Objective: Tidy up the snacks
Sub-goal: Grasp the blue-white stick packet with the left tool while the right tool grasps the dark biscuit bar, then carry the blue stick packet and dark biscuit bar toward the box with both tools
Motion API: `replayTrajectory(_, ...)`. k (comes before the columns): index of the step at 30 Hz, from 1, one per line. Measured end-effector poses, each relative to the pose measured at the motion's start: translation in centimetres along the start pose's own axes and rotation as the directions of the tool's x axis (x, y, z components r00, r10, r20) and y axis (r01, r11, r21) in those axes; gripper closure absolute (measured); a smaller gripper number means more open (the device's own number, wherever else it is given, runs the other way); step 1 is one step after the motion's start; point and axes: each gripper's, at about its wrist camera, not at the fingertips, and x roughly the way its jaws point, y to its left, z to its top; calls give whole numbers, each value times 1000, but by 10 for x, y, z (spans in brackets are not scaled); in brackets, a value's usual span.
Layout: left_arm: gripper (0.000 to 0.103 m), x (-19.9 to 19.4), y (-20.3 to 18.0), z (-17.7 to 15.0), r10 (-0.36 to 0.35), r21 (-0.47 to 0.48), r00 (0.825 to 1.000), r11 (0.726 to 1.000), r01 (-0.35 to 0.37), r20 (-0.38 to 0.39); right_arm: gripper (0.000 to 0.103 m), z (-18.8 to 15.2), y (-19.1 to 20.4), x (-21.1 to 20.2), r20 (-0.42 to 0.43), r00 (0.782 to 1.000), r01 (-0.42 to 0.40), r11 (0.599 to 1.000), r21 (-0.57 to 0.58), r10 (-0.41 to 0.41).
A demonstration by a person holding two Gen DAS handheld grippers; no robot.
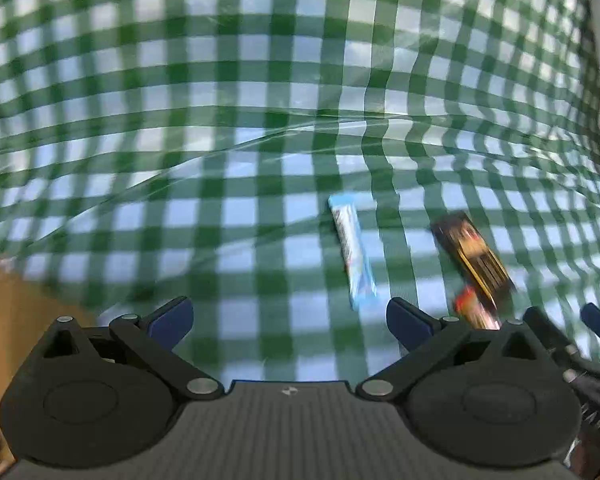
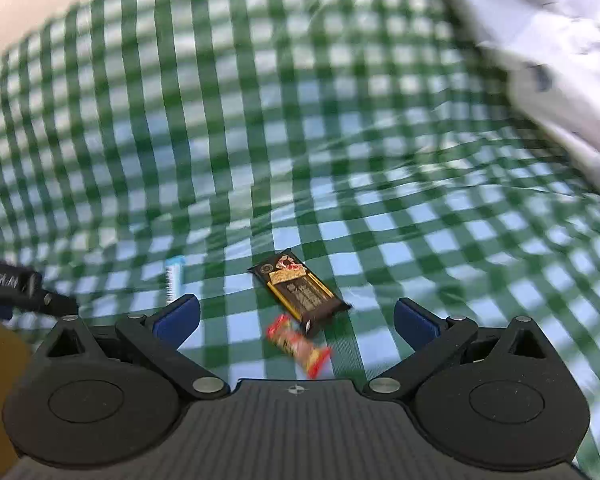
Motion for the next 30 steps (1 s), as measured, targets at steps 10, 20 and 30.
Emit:
replayTrajectory(10,0,117,-34,41,1,6,991,1000,0,-137,1,5,-1,140,-146,989,-27,994,-108,11)
replayTrajectory(20,4,118,-35,51,30,15,991,999,-28,-128,1,-12,5,147,-100,995,-11,980,-199,-9)
replayTrajectory(30,98,42,-35,48,-39,94,999,995,42,-26,62,-1,9,106,-68,997,18,970,-242,-36)
